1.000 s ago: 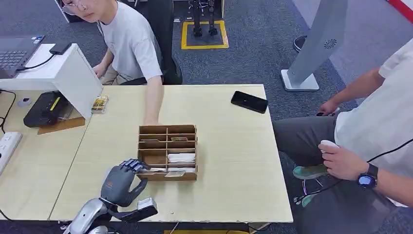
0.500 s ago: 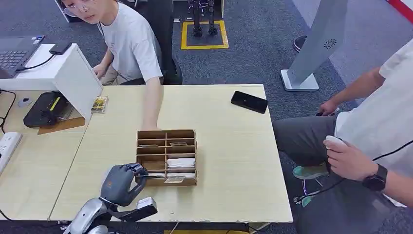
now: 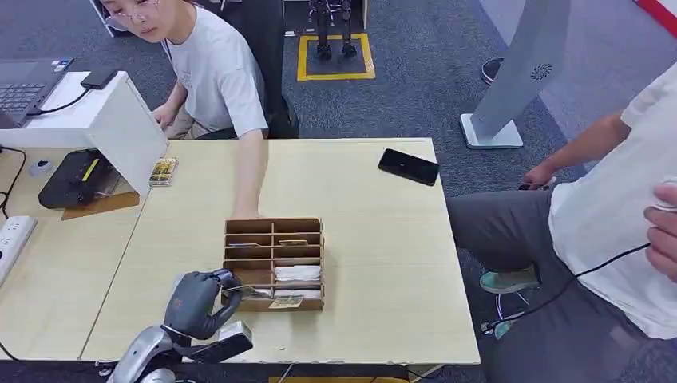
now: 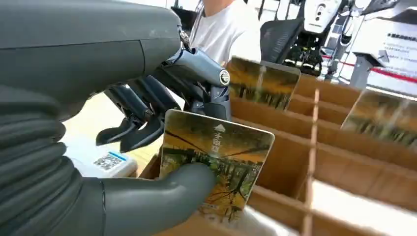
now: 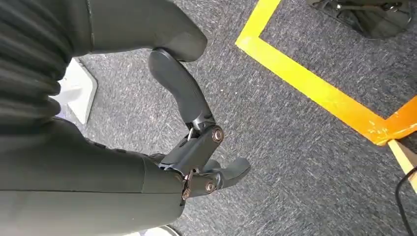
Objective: Pass the card to the sensor for recognition and then transmit it.
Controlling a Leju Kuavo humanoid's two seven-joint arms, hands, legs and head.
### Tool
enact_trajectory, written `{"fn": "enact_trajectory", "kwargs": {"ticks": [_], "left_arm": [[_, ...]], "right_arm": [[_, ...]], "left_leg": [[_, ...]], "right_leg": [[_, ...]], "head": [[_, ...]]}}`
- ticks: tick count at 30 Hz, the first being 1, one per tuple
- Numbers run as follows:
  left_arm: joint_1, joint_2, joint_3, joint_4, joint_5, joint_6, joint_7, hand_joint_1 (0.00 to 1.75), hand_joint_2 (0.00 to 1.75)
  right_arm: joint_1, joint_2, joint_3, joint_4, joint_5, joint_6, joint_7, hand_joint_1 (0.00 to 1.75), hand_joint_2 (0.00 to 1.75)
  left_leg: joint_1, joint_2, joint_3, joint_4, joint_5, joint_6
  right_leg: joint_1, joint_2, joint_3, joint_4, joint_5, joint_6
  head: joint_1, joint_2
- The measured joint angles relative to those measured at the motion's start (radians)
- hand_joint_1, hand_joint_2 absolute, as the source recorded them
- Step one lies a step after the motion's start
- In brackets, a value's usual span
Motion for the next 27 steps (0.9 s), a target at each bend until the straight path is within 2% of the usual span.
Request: {"fn": "enact_trajectory", "kwargs": {"ticks": [5,11,16,27], "left_arm": [[-0.022,0.027,0.074,-0.146,0.153,-0.039,-0.044,1.75,1.75],[-0.097,0.073,0.234,-0.309,0.261,-0.114,-0.069,1.75,1.75],[-0.103,0.082,0.317,-0.352,0.291,-0.137,-0.074,1.75,1.75],[-0.105,0.082,0.359,-0.362,0.295,-0.143,-0.056,1.75,1.75]], "right_arm": [[0.002,-0.005,0.007,-0.009,-0.01,-0.015,0.0,0.0,1.75],[0.004,-0.007,0.019,-0.021,-0.027,-0.031,0.001,0.0,1.75],[0.006,-0.007,0.023,-0.028,-0.037,-0.042,0.001,0.0,1.75],[0.01,-0.016,0.023,-0.053,-0.042,-0.063,0.01,0.0,1.75]], "left_leg": [[0.0,0.0,0.0,0.0,0.001,0.0],[0.0,0.0,0.0,0.0,0.001,-0.001],[0.0,0.0,0.0,0.0,0.001,-0.001],[0.0,0.0,0.0,0.0,0.001,0.0]], "right_leg": [[0.0,0.0,0.0,0.0,0.0,0.0],[0.0,0.0,0.0,0.001,0.0,-0.001],[0.0,0.0,0.0,0.001,0.0,0.0],[0.0,0.0,0.0,0.001,0.0,0.0]], "head": [[0.001,0.0],[0.0,0.0],[0.0,0.0],[0.0,0.0]]}}
